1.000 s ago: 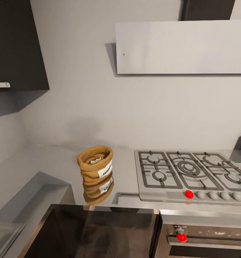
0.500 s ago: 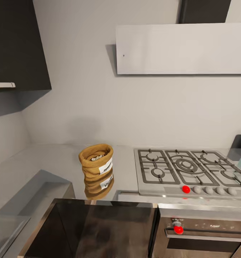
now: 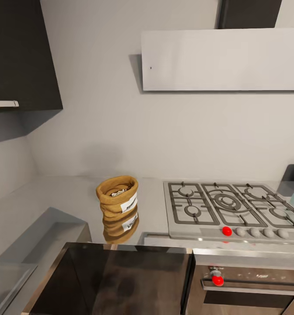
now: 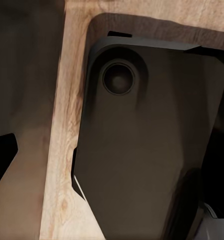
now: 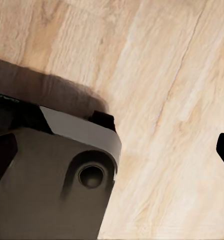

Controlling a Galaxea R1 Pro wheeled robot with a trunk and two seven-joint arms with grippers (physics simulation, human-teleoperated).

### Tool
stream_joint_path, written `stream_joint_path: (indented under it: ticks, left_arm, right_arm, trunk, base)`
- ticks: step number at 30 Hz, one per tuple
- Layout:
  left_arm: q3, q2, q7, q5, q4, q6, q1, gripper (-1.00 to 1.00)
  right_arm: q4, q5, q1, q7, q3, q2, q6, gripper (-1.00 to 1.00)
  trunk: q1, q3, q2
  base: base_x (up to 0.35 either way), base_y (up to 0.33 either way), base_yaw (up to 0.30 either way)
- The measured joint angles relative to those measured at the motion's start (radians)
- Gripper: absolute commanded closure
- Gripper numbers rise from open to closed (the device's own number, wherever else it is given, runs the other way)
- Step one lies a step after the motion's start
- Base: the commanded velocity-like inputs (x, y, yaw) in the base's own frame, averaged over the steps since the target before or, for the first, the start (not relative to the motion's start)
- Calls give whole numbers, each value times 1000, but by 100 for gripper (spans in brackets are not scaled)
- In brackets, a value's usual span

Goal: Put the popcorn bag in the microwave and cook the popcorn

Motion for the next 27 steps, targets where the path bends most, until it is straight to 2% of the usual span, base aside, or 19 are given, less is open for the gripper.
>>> stream_joint_path:
  ticks: [2, 3, 5, 8, 10, 12, 15, 17, 19, 22, 27]
  left_arm:
    - [0, 0, 0, 0, 0, 0, 0, -100]
    - [0, 0, 0, 0, 0, 0, 0, -100]
    - [0, 0, 0, 0, 0, 0, 0, -100]
    - [0, 0, 0, 0, 0, 0, 0, -100]
    - [0, 0, 0, 0, 0, 0, 0, -100]
    - [0, 0, 0, 0, 0, 0, 0, -100]
    - [-1, 0, 0, 0, 0, 0, 0, -100]
    - [-1, 0, 0, 0, 0, 0, 0, -100]
    - [-1, 0, 0, 0, 0, 0, 0, -100]
    - [-1, 0, 1, 0, 0, 0, 0, -100]
    - [-1, 0, 0, 0, 0, 0, 0, -100]
  right_arm:
    - [-82, 9, 0, 8, 54, 30, 79, -100]
    - [-159, 9, 0, 18, 102, 52, 168, -100]
    - [-275, 7, 0, 53, 141, 74, 276, -100]
    - [-451, 4, 0, 137, 174, 94, 425, -100]
    - [-612, 2, 0, 205, 217, 97, 540, -100]
    - [-721, 0, 1, 238, 247, 97, 615, -100]
    - [-924, -2, 1, 284, 269, 96, 737, -100]
    - [-1037, -3, -5, 302, 273, 96, 775, -100]
    - [-1098, -3, -41, 319, 274, 96, 775, -100]
    - [-1120, -5, -122, 349, 275, 96, 775, -100]
    - [-1127, -8, -312, 454, 273, 96, 776, -100]
  trunk:
    - [0, 0, 0]
    - [0, 0, 0]
    - [0, 0, 0]
    - [0, 0, 0]
    - [0, 0, 0]
    - [0, 0, 0]
    - [0, 0, 0]
    - [0, 0, 0]
    - [0, 0, 0]
    - [0, 0, 0]
    - [0, 0, 0]
  base:
    - [0, 0, 0]
    - [0, 0, 0]
    - [0, 0, 0]
    - [0, 0, 0]
    - [0, 0, 0]
    - [0, 0, 0]
    - [0, 0, 0]
    - [0, 0, 0]
    - [0, 0, 0]
    - [0, 0, 0]
    - [0, 0, 0]
